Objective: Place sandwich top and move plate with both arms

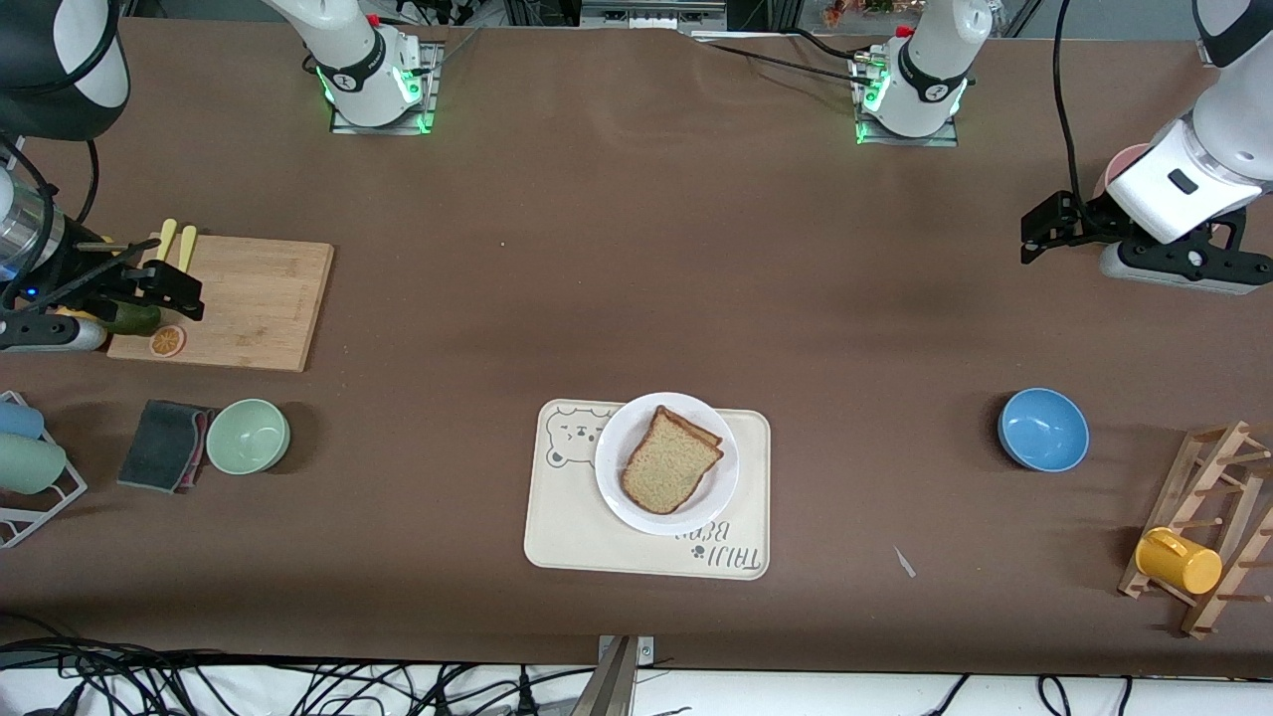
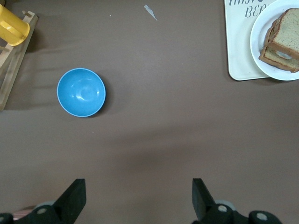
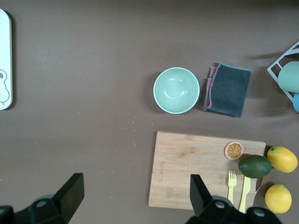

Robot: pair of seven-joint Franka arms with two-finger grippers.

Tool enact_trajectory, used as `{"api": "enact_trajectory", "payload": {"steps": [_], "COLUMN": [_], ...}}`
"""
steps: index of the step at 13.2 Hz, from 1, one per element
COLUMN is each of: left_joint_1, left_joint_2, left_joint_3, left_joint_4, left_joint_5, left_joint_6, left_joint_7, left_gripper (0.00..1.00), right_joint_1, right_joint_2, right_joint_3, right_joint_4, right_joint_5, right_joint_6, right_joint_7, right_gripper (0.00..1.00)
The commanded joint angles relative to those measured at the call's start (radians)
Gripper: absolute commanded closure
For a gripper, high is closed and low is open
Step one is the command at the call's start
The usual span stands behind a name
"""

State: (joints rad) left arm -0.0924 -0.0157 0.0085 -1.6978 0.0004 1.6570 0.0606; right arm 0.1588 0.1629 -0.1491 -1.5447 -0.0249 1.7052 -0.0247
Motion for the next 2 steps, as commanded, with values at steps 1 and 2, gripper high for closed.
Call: {"api": "enact_trajectory", "payload": {"steps": [1, 2], "left_joint_1": [-0.012, -0.012], "left_joint_2": [0.002, 0.002], "left_joint_3": [0.004, 0.004], "left_joint_4": [0.015, 0.015], "left_joint_5": [0.006, 0.006], "left_joint_6": [-0.017, -0.017], "left_joint_7": [-0.013, -0.016], "left_gripper": [0.00, 0.00], "right_joint_1": [-0.007, -0.007], "right_joint_2": [0.010, 0.012], "right_joint_3": [0.002, 0.002], "right_joint_4": [0.029, 0.029], "right_joint_5": [0.002, 0.002], "right_joint_6": [-0.025, -0.025], "right_joint_7": [-0.015, -0.015], "right_gripper": [0.00, 0.00]}}
